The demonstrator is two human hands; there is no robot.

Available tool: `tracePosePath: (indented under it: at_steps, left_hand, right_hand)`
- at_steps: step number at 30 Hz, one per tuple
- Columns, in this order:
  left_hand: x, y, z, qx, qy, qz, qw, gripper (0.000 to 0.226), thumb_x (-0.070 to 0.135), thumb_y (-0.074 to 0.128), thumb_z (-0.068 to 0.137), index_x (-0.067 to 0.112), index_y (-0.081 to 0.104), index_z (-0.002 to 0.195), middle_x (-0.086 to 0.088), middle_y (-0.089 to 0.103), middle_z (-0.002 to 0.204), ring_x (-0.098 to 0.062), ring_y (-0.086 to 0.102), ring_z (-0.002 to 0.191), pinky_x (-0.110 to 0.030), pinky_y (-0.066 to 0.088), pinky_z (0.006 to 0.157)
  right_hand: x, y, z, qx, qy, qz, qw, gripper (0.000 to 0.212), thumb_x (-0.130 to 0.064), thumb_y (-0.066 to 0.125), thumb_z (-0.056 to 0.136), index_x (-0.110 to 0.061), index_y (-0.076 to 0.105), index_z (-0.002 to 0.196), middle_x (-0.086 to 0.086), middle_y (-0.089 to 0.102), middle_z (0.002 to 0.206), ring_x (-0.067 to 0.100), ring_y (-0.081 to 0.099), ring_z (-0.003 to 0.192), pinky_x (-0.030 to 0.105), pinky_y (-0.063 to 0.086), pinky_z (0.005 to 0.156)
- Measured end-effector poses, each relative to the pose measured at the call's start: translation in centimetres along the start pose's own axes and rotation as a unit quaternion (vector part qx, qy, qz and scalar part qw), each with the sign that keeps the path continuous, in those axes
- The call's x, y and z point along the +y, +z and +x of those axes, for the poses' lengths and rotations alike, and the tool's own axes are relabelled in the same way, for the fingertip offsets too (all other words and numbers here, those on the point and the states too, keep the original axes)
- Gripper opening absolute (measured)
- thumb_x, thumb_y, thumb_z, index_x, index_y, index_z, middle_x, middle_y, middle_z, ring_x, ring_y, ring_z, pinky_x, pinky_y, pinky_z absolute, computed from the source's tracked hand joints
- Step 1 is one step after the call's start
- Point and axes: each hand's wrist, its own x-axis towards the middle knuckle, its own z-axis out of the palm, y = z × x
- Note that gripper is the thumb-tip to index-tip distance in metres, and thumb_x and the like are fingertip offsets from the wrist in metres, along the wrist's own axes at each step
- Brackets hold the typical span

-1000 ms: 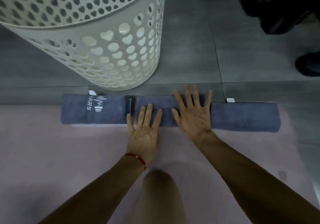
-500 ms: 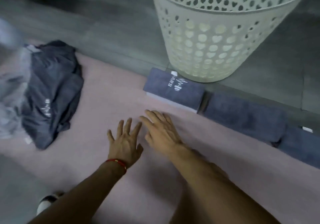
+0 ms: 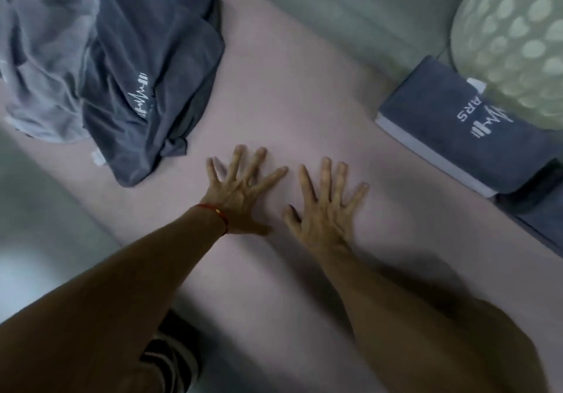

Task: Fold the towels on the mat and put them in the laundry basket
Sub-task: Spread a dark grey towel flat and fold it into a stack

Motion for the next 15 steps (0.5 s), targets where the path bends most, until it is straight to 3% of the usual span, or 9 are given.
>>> tracePosePath:
  at_steps: [4,8,11,15]
  left_hand:
    - [-1.6,1.8,2.3,0.023,0.072,0.021,0.997,0.127,0.101,0.037,0.059,0.042,-0.032,0.148,-0.010,-0.040,0.157,-0.047,-0.033,0.142,-0.081,-0.002,0.104]
    - [-2.2,2.0,2.3,0.020,0.100,-0.016,0.995,0.127,0.101,0.039,0.059,0.043,-0.026,0.151,-0.008,-0.040,0.157,-0.044,-0.036,0.142,-0.081,-0.006,0.104]
    - [-2.3,2.0,2.6,0.008,0.113,-0.012,0.994,0.124,0.100,0.037,0.062,0.043,-0.031,0.149,-0.009,-0.046,0.154,-0.046,-0.040,0.139,-0.081,-0.008,0.103]
    - [-2.5,3.0,2.9,0.023,0.137,0.030,0.990,0.120,0.100,0.024,0.064,0.036,-0.023,0.154,-0.016,-0.039,0.157,-0.054,-0.036,0.138,-0.087,-0.004,0.098]
  right_hand:
    - [-0.1,-0.1,0.0,0.021,-0.007,-0.022,1.000,0.092,-0.075,0.033,0.088,-0.029,0.005,0.162,0.015,-0.007,0.169,0.044,-0.007,0.154,0.076,0.005,0.111]
    - [-0.2,0.2,0.5,0.014,0.012,-0.013,1.000,0.092,-0.075,0.036,0.087,-0.033,0.002,0.162,0.013,-0.008,0.169,0.043,-0.006,0.154,0.077,0.004,0.110]
    - [-0.1,0.7,0.3,0.060,0.008,-0.016,0.998,0.087,-0.074,0.040,0.090,-0.034,0.012,0.162,0.013,0.003,0.170,0.044,0.003,0.154,0.078,0.009,0.110]
    - [0.0,1.2,0.4,0.078,0.032,0.014,0.996,0.082,-0.070,0.039,0.088,-0.042,0.011,0.160,0.004,-0.001,0.171,0.036,-0.006,0.156,0.074,0.002,0.114]
